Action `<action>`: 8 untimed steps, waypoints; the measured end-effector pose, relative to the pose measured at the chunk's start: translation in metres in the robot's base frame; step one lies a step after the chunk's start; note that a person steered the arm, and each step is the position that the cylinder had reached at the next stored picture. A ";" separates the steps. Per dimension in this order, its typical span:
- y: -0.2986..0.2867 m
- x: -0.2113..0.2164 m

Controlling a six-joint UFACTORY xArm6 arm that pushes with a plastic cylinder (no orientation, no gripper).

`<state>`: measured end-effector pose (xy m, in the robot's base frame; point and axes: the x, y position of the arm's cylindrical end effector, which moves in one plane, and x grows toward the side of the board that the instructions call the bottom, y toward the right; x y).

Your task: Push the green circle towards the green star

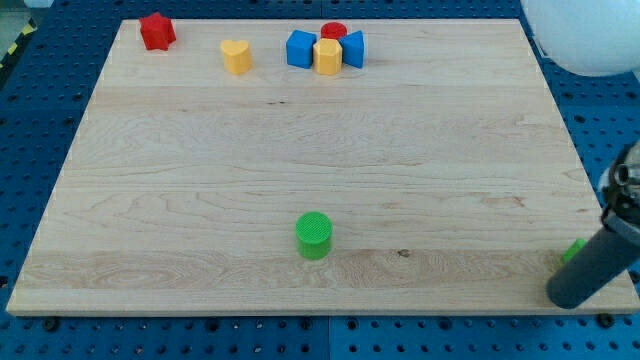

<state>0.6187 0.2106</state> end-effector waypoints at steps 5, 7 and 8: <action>-0.259 -0.049; -0.234 -0.046; -0.223 -0.049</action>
<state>0.5692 -0.0128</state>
